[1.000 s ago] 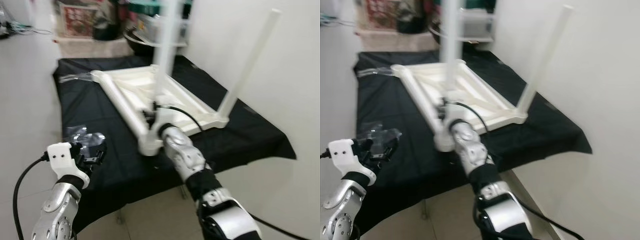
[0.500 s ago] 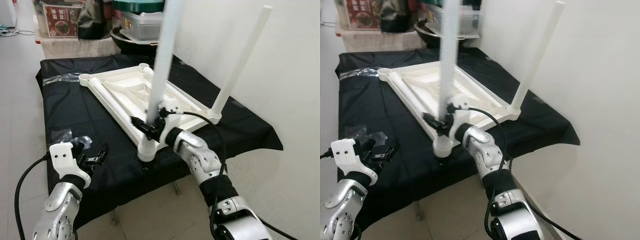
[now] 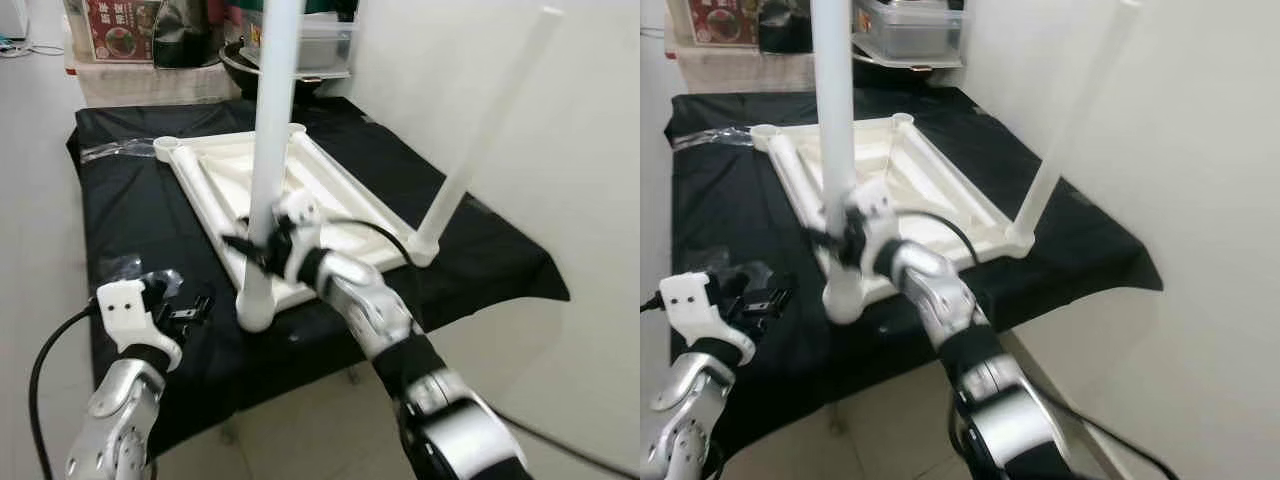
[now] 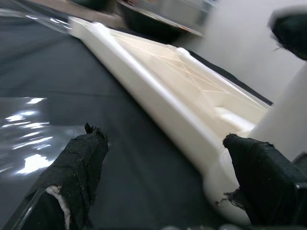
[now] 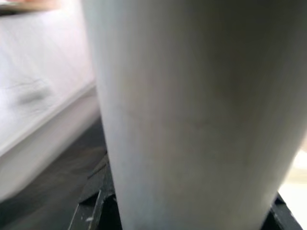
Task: Building children table
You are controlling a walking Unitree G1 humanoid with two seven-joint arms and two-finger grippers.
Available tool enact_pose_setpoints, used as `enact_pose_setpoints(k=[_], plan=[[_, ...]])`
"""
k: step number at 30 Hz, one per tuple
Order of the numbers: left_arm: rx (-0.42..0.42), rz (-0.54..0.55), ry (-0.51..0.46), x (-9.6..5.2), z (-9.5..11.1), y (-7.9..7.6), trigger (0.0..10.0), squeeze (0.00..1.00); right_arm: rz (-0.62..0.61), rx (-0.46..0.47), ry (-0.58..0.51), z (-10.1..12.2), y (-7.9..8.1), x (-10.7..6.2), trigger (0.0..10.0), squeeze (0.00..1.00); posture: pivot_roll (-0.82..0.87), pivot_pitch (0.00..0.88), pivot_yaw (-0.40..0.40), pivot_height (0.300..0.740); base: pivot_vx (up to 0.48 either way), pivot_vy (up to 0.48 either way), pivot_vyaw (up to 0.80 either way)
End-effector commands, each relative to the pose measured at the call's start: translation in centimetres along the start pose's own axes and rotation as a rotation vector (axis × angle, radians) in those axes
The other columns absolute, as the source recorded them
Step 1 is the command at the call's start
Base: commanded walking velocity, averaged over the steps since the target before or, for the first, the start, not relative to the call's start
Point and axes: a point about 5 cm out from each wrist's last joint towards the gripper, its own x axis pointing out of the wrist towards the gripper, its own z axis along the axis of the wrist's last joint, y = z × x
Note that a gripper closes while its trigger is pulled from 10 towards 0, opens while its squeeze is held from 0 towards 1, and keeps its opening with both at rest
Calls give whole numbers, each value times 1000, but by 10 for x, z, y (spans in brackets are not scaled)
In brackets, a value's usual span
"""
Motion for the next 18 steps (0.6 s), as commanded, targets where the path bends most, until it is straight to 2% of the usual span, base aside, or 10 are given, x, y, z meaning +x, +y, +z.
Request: enact_pose_setpoints(k=[1,5,6,9,11,12,14,16,17,18], plan=[[-13,1,0,-2,0,0,10000,0,-372,48,227,-48,-52,-19,0,0,164,0,-159,740,0,0,0],[-12,-2,1,-1,0,-1,10000,0,-399,25,244,-57,-49,-28,0,0,167,0,-159,740,0,0,0],[-12,-3,2,-1,-1,-1,10000,0,-278,49,232,-56,-33,-25,10000,0,158,0,-153,740,0,0,0],[-12,-4,4,-1,-1,0,10000,0,69,77,90,-38,7,-21,10000,0,154,0,-150,740,0,0,0],[-12,-4,4,-1,-1,0,10000,0,108,78,63,-34,11,-21,10000,0,154,0,-150,740,0,0,0],[-11,-4,4,-1,-1,0,10000,0,177,106,22,-24,16,-20,10000,1000,163,0,-157,740,0,0,0],[-11,-4,4,-1,-1,0,10000,0,177,106,22,-24,16,-20,10000,1000,163,0,-157,740,0,0,0],[-10,-2,4,0,-1,1,10000,0,252,116,-28,-11,20,-19,10000,1000,165,0,-159,740,0,0,0],[-9,-1,3,0,-1,1,10000,0,328,115,-86,3,24,-19,10000,0,165,0,-160,740,0,0,0],[-9,2,3,0,-1,1,10000,0,419,85,-134,15,27,-20,10000,0,169,0,-162,740,0,0,0]])
